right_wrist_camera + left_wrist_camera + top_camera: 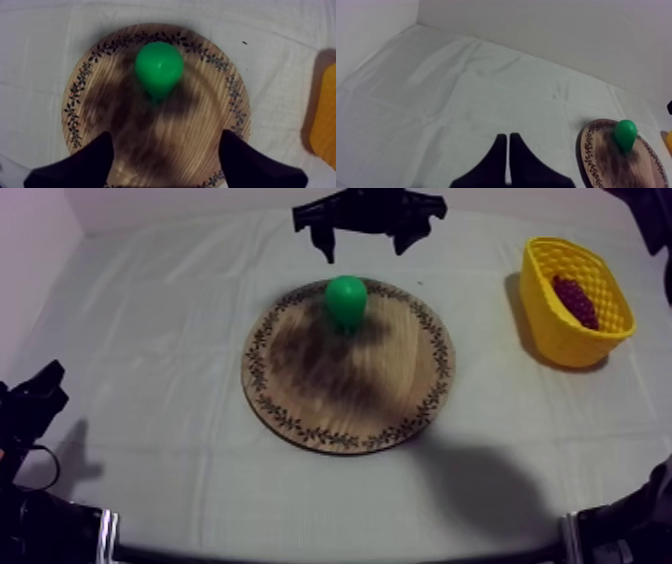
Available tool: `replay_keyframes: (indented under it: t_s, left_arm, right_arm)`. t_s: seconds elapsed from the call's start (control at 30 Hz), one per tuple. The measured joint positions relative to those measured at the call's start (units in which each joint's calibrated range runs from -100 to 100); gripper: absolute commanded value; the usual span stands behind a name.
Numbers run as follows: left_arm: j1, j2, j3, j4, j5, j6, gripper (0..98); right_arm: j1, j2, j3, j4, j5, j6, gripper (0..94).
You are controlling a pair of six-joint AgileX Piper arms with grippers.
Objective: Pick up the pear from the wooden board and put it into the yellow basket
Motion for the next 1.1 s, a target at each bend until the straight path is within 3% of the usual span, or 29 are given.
replay_keyframes:
  t_s: [0.8, 1.1]
  left_arm:
    - [0.0, 0.0, 0.0, 0.0, 0.0, 0.0, 0.1]
    - [0.0, 0.0, 0.0, 0.0, 0.0, 0.0, 0.1]
  right_arm:
    - [2.11, 12.18, -6.35, -4.1, -5.07, 3.84, 65.4]
    - [2.71, 18.05, -10.75, -4.27, -6.43, 4.55, 67.2]
